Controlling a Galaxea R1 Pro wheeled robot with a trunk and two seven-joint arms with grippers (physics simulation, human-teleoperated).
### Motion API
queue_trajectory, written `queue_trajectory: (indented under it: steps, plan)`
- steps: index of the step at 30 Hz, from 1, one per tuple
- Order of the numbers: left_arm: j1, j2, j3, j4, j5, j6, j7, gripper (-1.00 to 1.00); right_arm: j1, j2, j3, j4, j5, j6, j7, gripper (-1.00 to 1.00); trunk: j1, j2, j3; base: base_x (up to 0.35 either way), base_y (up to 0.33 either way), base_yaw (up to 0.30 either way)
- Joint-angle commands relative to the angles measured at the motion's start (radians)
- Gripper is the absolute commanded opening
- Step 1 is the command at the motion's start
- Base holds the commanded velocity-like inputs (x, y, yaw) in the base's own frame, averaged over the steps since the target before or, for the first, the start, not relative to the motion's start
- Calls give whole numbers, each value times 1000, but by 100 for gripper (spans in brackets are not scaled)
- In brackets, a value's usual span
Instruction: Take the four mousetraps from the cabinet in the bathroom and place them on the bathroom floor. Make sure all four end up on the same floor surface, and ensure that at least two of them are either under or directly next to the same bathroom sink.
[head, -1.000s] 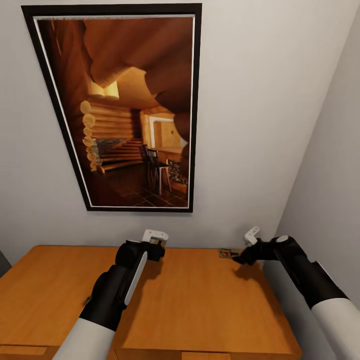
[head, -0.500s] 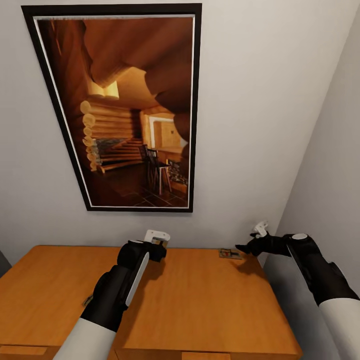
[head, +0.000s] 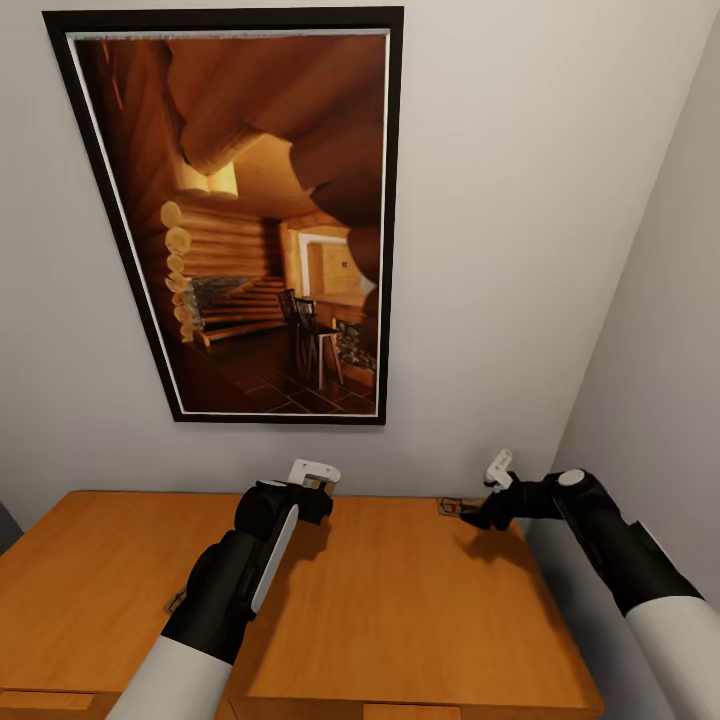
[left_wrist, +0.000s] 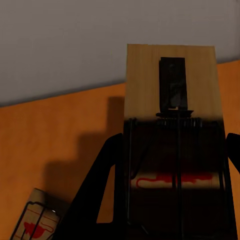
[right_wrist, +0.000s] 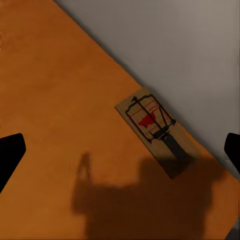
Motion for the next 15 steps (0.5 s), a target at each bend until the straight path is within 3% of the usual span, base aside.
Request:
queue_trajectory:
  steps: [1, 15]
  plan:
    - [-1, 0, -1, -1, -7, 5, 0, -100, -1, -1, 3, -3, 7, 2, 4, 100, 1, -2, -2, 0, 0, 0]
    - [-1, 0, -1, 27, -6, -8, -5, -100, -1, -5, 12, -8, 15, -60, 7, 100, 1, -2, -2, 0, 0, 0]
